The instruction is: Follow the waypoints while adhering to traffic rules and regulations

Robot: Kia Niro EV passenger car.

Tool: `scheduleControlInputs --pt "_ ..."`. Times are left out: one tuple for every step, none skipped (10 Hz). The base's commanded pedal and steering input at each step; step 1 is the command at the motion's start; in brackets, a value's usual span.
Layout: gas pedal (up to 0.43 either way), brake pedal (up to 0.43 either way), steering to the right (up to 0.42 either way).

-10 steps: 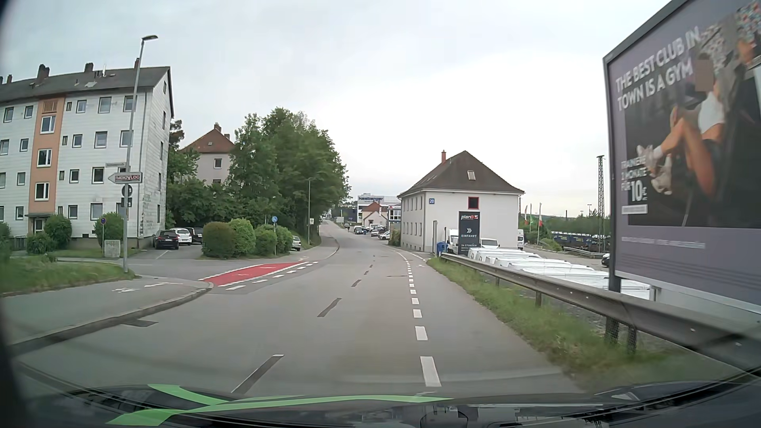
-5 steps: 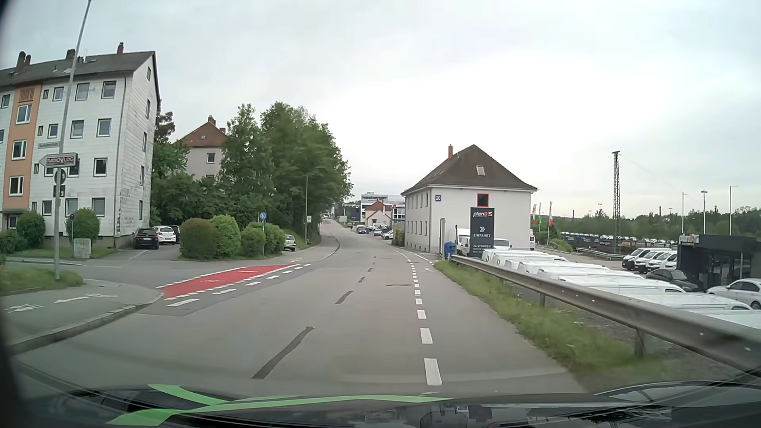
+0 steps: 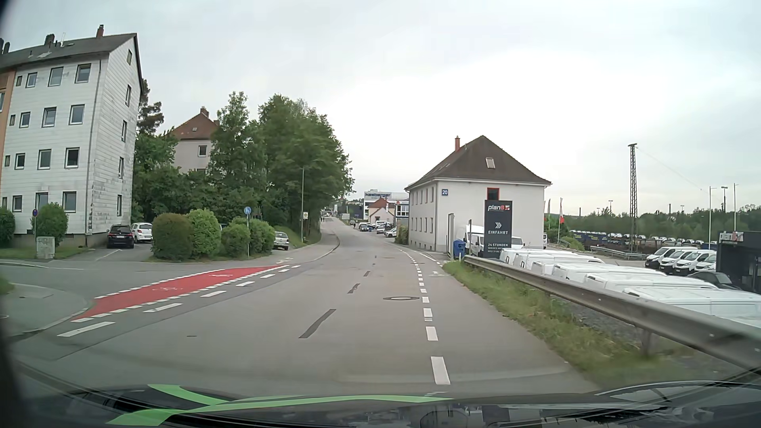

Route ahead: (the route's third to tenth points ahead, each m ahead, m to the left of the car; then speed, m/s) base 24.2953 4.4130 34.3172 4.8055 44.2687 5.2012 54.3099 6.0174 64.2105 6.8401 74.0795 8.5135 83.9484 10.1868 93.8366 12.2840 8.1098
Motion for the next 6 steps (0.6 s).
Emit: scheduleControlInputs --pt "0.028 0.000 -0.010" --pt "0.039 0.000 -0.010" --pt "0.047 0.000 -0.010" --pt "0.047 0.000 -0.010" --pt "0.047 0.000 -0.010" --pt "0.067 0.000 -0.010"
